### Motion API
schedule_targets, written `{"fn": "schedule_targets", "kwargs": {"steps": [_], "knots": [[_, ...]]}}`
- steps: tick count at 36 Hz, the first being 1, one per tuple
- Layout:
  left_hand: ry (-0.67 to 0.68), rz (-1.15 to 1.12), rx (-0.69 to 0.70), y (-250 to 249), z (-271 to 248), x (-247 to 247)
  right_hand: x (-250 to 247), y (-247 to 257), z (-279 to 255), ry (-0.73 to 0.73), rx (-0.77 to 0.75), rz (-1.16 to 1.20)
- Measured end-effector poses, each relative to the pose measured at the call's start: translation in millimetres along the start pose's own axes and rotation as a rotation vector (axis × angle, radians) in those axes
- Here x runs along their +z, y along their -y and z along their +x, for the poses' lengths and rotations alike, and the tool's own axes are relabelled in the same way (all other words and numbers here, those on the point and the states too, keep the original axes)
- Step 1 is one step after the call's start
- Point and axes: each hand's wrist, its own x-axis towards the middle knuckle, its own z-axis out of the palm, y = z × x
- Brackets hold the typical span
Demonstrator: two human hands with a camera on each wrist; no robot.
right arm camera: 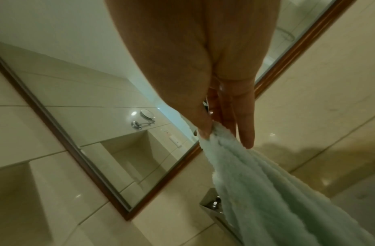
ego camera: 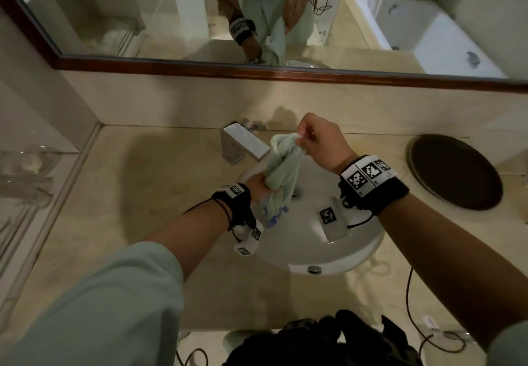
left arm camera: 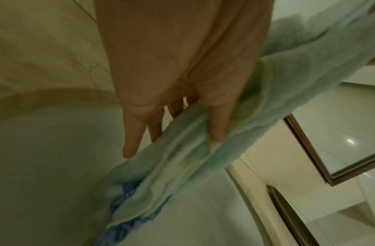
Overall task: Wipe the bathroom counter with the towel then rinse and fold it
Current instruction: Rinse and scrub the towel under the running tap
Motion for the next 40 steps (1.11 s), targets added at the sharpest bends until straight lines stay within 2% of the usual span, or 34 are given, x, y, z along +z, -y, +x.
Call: {"fn": "schedule_targets", "kwargs": {"steps": [3, 6, 7, 9, 11, 13, 15, 21, 23, 25, 27, 29, 31, 33, 35, 37, 40], "knots": [[-0.128, 0.069, -0.048, 6.3, 7.9, -4.7, 4.3, -14.1, -4.5, -0.002, 0.13, 0.054], [-0.074, 0.177, -0.066, 12.4, 18.6, -14.4, 7.8, -26.7, -7.4, 0.01, 0.271, 0.107], [-0.093, 0.169, -0.082, 16.3, 26.1, -17.8, 9.5, -30.9, -8.2, 0.011, 0.311, 0.118], [-0.126, 0.023, -0.124, 19.4, 36.8, -20.8, 15.5, -40.2, -10.2, 0.011, 0.385, 0.148], [-0.161, -0.3, -0.2, 16.8, 37.4, -18.1, 22.6, -47.1, -12.9, 0.031, 0.438, 0.153], [-0.108, -0.54, -0.239, 11.7, 36.9, -12.0, 29.3, -53.7, -15.0, 0.067, 0.479, 0.14], [-0.071, -0.634, -0.22, 7.9, 34.5, -6.1, 33.8, -59.9, -16.5, 0.084, 0.518, 0.148], [-0.031, -0.686, -0.247, 25.3, 42.1, 0.2, 46.2, -76.6, -9.7, 0.119, 0.609, 0.234], [-0.068, -0.617, -0.204, 29.6, 43.4, -3.8, 57.7, -83.9, -5.5, 0.133, 0.603, 0.223], [-0.144, -0.449, -0.164, 39.2, 51.7, -10.9, 73.4, -90.3, -0.8, 0.181, 0.561, 0.154], [-0.145, -0.315, -0.164, 56.8, 65.9, -19.1, 92.1, -92.1, 2.5, 0.251, 0.552, 0.12], [-0.114, -0.009, -0.201, 72.7, 76.9, -23.8, 111.2, -93.9, 2.6, 0.381, 0.587, 0.087], [-0.068, 0.333, -0.184, 61.1, 62.3, -26.2, 128.5, -99.6, -1.6, 0.574, 0.635, 0.072], [0.017, 0.489, -0.245, 56.1, 60.8, -28.3, 141.9, -106.9, -9.7, 0.755, 0.669, 0.093], [0.023, 0.544, -0.278, 58.4, 68.9, -30.1, 147.5, -107.9, -14.7, 0.841, 0.677, 0.093], [0.026, 0.575, -0.285, 59.0, 73.1, -27.6, 150.1, -107.9, -14.5, 0.826, 0.641, 0.04], [0.038, 0.638, -0.34, 66.3, 83.4, -23.0, 154.6, -120.6, -12.9, 0.648, 0.553, -0.067]]}}
